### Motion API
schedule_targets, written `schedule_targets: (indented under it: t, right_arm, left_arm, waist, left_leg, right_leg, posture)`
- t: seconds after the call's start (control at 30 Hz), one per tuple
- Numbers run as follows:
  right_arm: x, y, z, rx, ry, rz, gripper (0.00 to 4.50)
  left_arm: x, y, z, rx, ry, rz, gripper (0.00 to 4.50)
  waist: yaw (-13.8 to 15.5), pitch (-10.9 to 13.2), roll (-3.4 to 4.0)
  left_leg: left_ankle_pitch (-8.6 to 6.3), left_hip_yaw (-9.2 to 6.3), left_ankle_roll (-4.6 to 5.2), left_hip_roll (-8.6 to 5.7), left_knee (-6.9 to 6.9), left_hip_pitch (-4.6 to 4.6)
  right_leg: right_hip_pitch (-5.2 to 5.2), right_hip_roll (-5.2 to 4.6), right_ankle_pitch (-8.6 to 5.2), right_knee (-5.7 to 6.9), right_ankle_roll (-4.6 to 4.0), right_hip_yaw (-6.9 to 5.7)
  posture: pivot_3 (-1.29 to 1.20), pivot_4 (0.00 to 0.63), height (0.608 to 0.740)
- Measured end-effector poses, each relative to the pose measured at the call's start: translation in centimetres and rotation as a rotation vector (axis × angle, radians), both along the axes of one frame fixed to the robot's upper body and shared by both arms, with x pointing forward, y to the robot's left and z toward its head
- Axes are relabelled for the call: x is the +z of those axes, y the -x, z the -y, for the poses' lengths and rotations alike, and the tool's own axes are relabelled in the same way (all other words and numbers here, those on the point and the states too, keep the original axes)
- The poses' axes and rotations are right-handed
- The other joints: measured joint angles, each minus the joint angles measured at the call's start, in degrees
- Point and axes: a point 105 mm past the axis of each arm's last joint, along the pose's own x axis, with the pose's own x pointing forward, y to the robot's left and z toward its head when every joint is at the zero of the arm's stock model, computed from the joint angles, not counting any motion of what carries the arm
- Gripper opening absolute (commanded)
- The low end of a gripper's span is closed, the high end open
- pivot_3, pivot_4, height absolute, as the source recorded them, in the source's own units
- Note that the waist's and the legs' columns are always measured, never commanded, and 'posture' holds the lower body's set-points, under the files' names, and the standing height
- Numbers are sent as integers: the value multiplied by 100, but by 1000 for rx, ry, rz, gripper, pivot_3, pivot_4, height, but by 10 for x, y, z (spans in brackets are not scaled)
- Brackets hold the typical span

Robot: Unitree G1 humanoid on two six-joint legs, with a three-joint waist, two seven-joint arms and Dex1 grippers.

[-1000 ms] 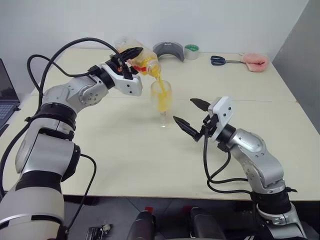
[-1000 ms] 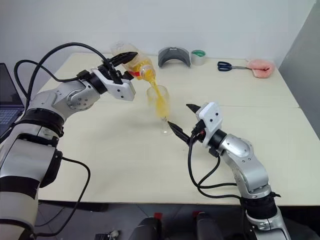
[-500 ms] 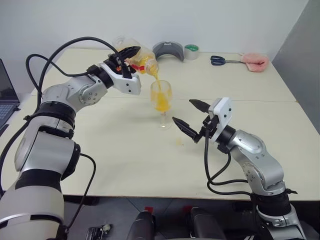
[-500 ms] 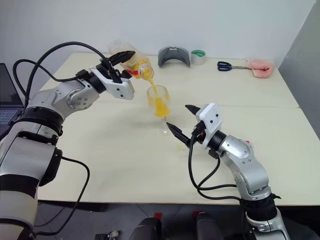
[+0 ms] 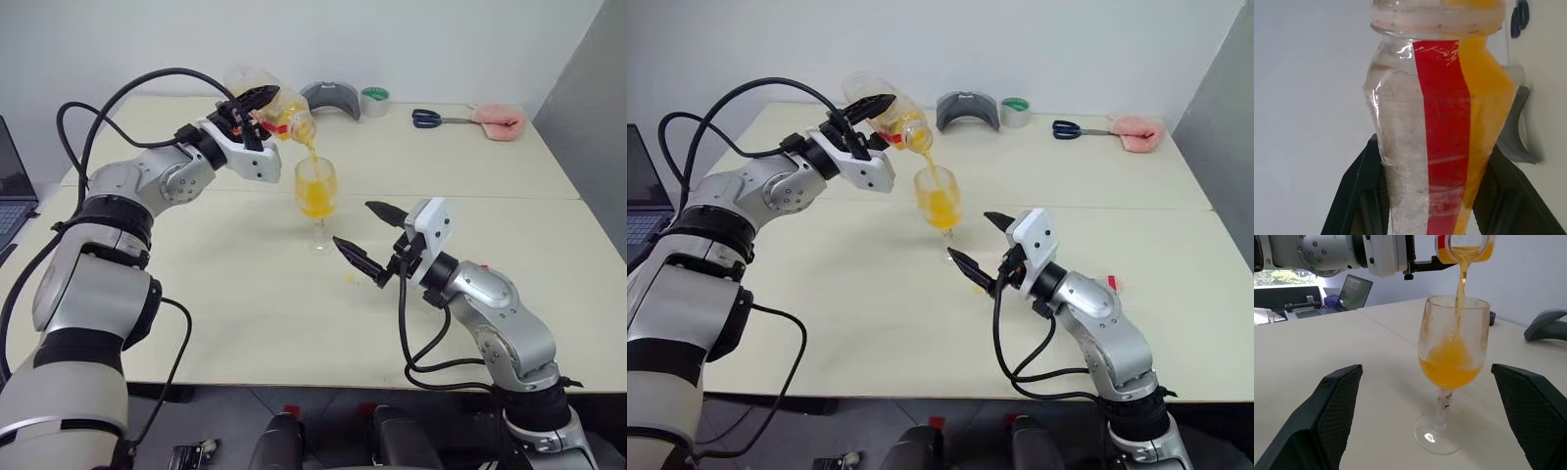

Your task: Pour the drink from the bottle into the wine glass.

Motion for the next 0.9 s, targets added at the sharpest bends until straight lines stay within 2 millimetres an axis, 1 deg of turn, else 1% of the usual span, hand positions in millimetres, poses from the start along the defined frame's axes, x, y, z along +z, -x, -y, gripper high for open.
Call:
schedule_targets:
  t: [0.27,0.77,0.9]
  right_arm:
    - [-2,2,-4,10,0,-7,4500]
    - [-4,1,-3,-1,-3,-14,4500]
    - [-4,1,-4,0,-3,-14,4500]
  left_arm:
    - [-3,-1,0,4,-14,1,1744]
    - [-1,-1,2,-1,-34,19,1744]
    - [3,-1,3,0,-34,28,1744]
  waist:
    - [-7,0,0]
    - [-13,0,0]
    - [-16,0,0]
  left_leg:
    - [0,0,0,0,1,0]
    - [0,1,-1,-1,3,0]
    - [0,2,-1,-1,3,0]
  right_leg:
    - [-1,0,0,2,0,0]
    - [-3,0,0,8,0,1]
    - [-3,0,0,9,0,2]
  posture:
    - [0,150,740]
    - [0,150,740]
    - [0,150,740]
